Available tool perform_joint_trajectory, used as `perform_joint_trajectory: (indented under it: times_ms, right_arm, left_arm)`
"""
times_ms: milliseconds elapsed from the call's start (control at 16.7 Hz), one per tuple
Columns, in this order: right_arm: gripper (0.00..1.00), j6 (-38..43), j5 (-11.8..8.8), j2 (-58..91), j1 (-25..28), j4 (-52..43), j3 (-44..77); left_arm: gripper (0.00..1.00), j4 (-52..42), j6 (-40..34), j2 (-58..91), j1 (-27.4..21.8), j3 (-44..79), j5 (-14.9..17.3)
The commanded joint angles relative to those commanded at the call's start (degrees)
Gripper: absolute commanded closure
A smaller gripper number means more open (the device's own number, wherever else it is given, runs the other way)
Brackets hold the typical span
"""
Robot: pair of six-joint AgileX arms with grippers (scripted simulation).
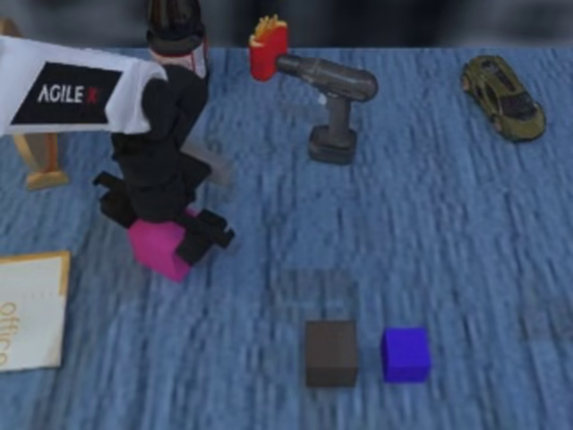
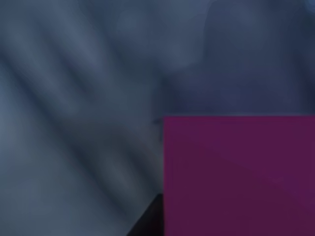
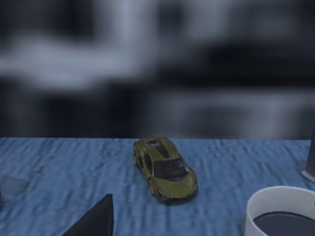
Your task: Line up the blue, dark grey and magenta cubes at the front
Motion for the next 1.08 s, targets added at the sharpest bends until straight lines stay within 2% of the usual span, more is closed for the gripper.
perform_joint_trajectory:
  times_ms: [420, 780, 900, 1080]
  right_arm:
    - [0.00, 0.0, 0.0, 0.0, 0.0, 0.0, 0.0]
    - [0.00, 0.0, 0.0, 0.0, 0.0, 0.0, 0.0]
    - [0.00, 0.0, 0.0, 0.0, 0.0, 0.0, 0.0]
    - [0.00, 0.0, 0.0, 0.0, 0.0, 0.0, 0.0]
  left_arm:
    - [1.00, -11.9, -0.1, -5.0, 1.0, 6.5, 0.0]
    - [1.00, -13.0, -0.2, -5.7, 0.7, 7.1, -0.1]
    - [1.00, -12.9, -2.1, -6.4, -0.3, 6.3, -0.1]
    - [1.00, -12.6, -9.3, -9.0, -3.3, 3.3, -0.2]
